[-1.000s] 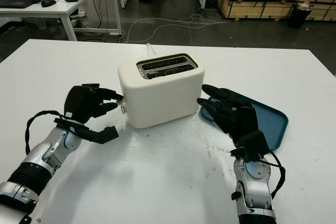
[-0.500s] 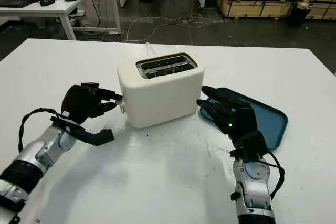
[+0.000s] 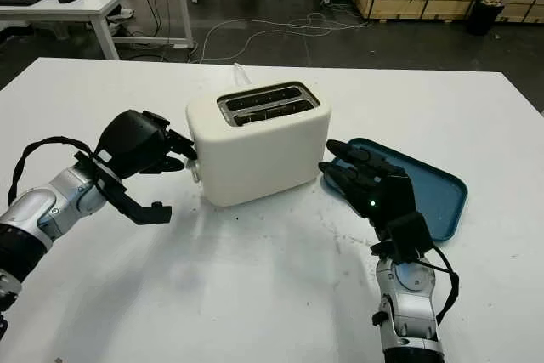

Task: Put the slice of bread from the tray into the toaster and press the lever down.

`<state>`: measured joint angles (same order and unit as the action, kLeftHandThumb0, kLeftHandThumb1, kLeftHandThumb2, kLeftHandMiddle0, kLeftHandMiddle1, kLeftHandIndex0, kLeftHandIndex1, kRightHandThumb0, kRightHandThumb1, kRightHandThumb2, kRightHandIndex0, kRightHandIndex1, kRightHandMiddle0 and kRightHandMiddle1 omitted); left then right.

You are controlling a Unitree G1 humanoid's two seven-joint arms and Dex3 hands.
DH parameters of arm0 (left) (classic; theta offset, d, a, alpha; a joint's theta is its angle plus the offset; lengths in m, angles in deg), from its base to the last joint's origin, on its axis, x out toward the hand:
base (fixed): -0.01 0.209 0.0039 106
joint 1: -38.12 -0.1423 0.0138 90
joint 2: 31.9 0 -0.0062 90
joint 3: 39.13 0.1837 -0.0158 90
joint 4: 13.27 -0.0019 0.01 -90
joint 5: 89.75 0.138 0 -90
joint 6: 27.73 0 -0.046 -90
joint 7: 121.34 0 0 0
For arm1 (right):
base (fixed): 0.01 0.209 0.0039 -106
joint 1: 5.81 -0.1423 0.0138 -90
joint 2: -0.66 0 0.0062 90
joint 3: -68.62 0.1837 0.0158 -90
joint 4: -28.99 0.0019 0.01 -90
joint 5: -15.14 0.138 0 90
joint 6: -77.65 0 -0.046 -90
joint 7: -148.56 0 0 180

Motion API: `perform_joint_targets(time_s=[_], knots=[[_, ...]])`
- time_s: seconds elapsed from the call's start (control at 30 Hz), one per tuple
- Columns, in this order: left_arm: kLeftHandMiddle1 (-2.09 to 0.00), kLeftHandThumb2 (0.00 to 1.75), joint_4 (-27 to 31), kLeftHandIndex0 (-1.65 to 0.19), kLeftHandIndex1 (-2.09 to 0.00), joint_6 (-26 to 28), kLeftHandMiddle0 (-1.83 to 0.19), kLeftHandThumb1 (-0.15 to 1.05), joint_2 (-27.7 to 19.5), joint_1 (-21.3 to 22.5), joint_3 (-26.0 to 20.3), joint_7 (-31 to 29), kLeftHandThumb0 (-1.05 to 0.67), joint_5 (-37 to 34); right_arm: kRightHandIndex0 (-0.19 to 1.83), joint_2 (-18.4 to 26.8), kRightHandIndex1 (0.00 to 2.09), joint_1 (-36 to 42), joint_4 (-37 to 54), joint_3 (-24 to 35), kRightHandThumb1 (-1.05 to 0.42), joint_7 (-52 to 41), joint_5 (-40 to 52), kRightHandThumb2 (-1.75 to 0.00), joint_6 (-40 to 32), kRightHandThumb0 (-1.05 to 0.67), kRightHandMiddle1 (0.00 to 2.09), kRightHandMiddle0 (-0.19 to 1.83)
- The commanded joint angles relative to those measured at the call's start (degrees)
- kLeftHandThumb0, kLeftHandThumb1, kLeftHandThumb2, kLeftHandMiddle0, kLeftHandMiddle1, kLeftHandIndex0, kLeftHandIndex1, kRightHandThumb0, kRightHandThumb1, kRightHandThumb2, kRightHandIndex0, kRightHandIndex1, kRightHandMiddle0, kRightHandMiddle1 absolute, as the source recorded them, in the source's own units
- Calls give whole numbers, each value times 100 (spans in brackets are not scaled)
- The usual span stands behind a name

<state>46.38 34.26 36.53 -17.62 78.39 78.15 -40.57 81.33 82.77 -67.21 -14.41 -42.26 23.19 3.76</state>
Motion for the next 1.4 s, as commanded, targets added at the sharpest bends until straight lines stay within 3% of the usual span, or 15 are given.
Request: perform_joint_targets(time_s=[0.0, 0.17, 0.27, 0.3, 0.37, 0.4, 0.5, 0.57, 0.67, 0.83, 1.03, 1.1, 1.2, 1.33, 1.37], knots=[[-108, 0, 98, -121, -55, -615, -113, 84, 454, 71, 412, -53, -45, 131, 106, -13, 1, -77, -42, 34, -92, 4, 47, -2, 106, -45, 1, 100], [-110, 1, 281, -123, -50, -589, -110, 85, 464, -42, 369, -138, -45, 67, 106, -11, 1, -67, -7, 41, -92, 24, 2, -1, 80, -45, 1, 100], [-110, 1, 1013, -120, -48, -326, -107, 86, 618, -524, 149, -459, -41, -438, 106, -29, 0, -61, -30, 36, -92, 25, 2, -1, 103, -45, 0, 100], [-120, 6, 1151, -112, -50, -13, -99, 90, 816, -757, 137, -789, -39, -677, 106, -35, 0, -57, -40, 33, -92, 16, 10, -2, 111, -45, 0, 99], [-132, 8, 649, -101, -50, 655, -87, 90, 1368, -998, 427, -1154, -33, -596, 106, -35, 0, -62, -68, 32, -92, 4, 19, -2, 96, -45, 0, 99], [-125, 8, 194, -99, -46, 868, -84, 91, 1642, -1027, 640, -1262, -33, -492, 106, -28, 0, -62, -70, 30, -92, -1, 22, -2, 59, -45, 0, 99], [-116, 14, -601, -100, -41, 929, -86, 92, 2212, -1211, 1019, -979, -35, -351, 105, 13, 0, -54, -41, 39, -92, -5, 4, -2, 9, -44, 0, 99], [-136, 12, -731, -102, -46, 962, -82, 92, 2379, -1282, 1039, -868, -36, -384, 105, 28, 0, -78, -100, 69, -92, -10, 0, -2, 94, -43, 0, 99], [-144, 12, -963, -104, -51, 872, -79, 92, 2352, -1148, 1062, -819, -37, -355, 105, 39, 1, -93, -144, 76, -92, -7, -35, -2, 147, -43, 0, 99], [-128, 14, -990, -97, -48, 871, -80, 92, 2232, -1052, 1106, -996, -35, -387, 106, 15, 1, -66, -68, 50, -92, -23, 7, -1, 23, -45, 1, 101], [-142, 12, -808, -101, -51, 875, -78, 91, 1937, -964, 1147, -900, -35, -135, 105, -3, 0, -75, -97, 40, -92, -11, -13, -1, 68, -45, 0, 100], [-140, 13, -689, -99, -51, 884, -76, 92, 1808, -889, 1096, -1101, -34, -199, 105, -12, 0, -73, -87, 35, -92, 7, -20, -1, 42, -45, 0, 100], [-128, 8, -555, -103, -52, 785, -83, 92, 1618, -782, 954, -937, -34, -258, 105, -22, 0, -59, -55, 25, -92, 25, -31, -1, 7, -45, 0, 100], [-156, 8, -164, -100, -64, 590, -77, 92, 1344, -645, 727, -813, -33, -476, 106, -18, 0, -60, -83, 22, -92, 25, -47, -1, 45, -46, 0, 100], [-164, 9, -55, -95, -79, 543, -75, 92, 1293, -624, 667, -768, -33, -538, 106, -14, 1, -58, -84, 19, -92, 29, -61, -1, 54, -46, 0, 100]])
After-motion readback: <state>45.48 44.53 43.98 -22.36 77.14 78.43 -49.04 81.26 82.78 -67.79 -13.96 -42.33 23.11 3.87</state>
